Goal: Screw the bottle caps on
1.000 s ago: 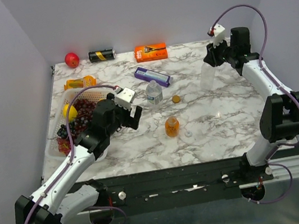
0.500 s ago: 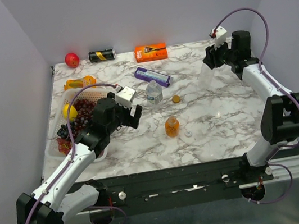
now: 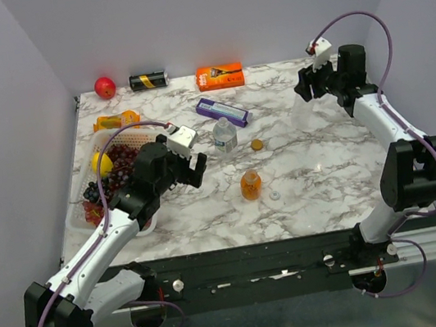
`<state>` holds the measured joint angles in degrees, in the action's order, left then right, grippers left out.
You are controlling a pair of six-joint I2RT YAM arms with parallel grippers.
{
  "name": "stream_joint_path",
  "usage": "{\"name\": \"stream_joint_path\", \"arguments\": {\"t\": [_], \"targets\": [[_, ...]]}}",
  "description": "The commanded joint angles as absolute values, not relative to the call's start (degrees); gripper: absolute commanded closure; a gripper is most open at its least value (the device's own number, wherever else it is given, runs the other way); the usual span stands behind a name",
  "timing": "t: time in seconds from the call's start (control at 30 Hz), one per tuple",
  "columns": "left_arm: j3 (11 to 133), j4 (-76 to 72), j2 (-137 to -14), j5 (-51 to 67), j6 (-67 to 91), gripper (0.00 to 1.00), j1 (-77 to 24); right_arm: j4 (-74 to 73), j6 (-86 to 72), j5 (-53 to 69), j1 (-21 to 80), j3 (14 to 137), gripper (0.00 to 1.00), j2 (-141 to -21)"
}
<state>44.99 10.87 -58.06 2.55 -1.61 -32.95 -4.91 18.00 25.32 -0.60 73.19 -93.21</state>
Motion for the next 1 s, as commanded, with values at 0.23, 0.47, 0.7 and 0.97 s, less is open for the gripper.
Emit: {"name": "stream_joint_path", "arguments": {"t": [0.23, 0.47, 0.7, 0.97], "targets": [[44.12, 9.14, -56.87, 4.83, -0.27, 0.01, -32.43, -9.49, 16.09, 22.06, -0.97, 82.87, 0.27, -86.50], [42.02, 7.38, -55.55, 5.62, 1.22, 0.01, -32.08, -15.90, 15.72, 29.49, 1.39, 84.65, 0.29, -81.22], [40.34, 8.08, -52.39, 5.80, 1.76, 0.01, -31.64, -31.80, 33.38, 41.22, 19.47, 72.53, 0.29, -77.26], [38.15, 8.61, -48.34, 7.56, 3.69, 0.01, -27.52, -29.98, 34.29, 35.95, 32.69, 61.88, 0.24, -78.22]]}}
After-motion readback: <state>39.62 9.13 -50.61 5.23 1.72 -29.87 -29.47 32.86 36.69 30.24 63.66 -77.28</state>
